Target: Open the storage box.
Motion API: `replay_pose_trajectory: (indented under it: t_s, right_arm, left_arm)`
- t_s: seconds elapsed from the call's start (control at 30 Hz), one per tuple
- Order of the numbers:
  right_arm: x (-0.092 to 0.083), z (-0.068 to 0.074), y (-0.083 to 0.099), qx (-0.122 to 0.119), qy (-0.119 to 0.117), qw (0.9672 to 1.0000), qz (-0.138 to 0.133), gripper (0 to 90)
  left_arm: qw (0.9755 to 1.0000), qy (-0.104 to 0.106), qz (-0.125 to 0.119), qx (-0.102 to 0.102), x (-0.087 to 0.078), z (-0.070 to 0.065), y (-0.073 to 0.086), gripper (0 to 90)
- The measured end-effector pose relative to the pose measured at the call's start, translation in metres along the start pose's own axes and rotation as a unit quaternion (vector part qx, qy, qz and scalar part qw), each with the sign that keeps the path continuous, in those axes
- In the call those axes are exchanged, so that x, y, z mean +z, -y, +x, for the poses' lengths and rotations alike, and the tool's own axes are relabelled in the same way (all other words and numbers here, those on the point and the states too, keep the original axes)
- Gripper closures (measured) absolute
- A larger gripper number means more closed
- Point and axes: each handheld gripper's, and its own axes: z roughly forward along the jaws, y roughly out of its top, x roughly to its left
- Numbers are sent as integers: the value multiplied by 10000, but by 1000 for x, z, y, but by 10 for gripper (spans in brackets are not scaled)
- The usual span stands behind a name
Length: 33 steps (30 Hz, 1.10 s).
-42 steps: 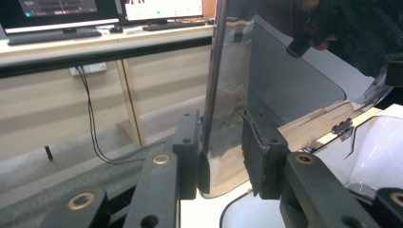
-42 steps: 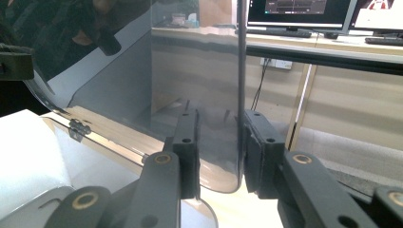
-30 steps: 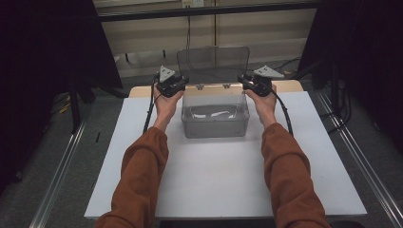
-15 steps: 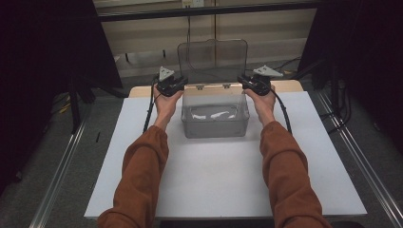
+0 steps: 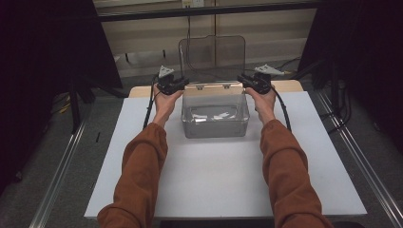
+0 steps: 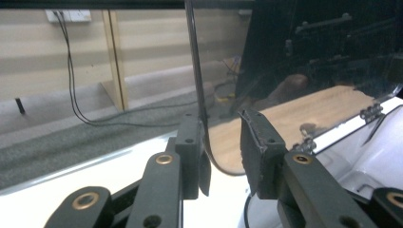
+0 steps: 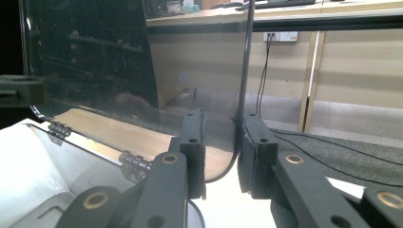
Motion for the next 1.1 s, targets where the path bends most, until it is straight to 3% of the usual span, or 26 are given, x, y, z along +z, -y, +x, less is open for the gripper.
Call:
replay_pose_trajectory:
  t_s: [0.5, 0.63, 0.73, 0.97, 1.1]
  right_arm:
    - [5, -5, -6, 583, -28, 9977, 357, 738]
    - [7, -6, -8, 713, -22, 9965, 432, 738]
    - [8, -7, -9, 896, -21, 9946, 521, 740]
    - [11, -10, -13, 1038, -33, 9919, 733, 740]
    - [12, -11, -12, 1179, -38, 9899, 784, 737]
  left_arm:
    - [9989, -8, 287, -374, 3, 1, -5, 683]
    - [9982, -153, 418, -406, 4, -2, -9, 674]
    - [9976, -86, 491, -483, 5, 0, -9, 668]
    - [9954, -27, 647, -701, 7, 3, -11, 663]
    - [9936, -91, 801, -791, 8, 3, -14, 655]
